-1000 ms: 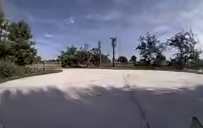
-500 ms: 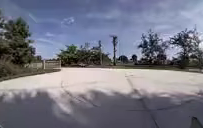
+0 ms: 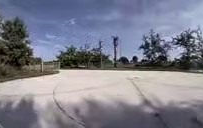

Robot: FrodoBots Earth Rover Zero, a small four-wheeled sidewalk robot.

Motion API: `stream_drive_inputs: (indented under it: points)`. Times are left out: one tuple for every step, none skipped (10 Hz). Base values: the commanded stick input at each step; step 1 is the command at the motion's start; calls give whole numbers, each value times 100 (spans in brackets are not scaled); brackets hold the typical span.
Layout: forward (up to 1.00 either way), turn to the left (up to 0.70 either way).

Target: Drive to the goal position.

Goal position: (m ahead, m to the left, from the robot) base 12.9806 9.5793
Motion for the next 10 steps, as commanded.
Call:
stream_drive_inputs:
  points:
    - [85, 0]
    - [85, 0]
    - [85, 0]
    - [85, 0]
    - [85, 0]
    - [85, 0]
    - [85, 0]
    - [85, 0]
    - [85, 0]
    - [85, 0]
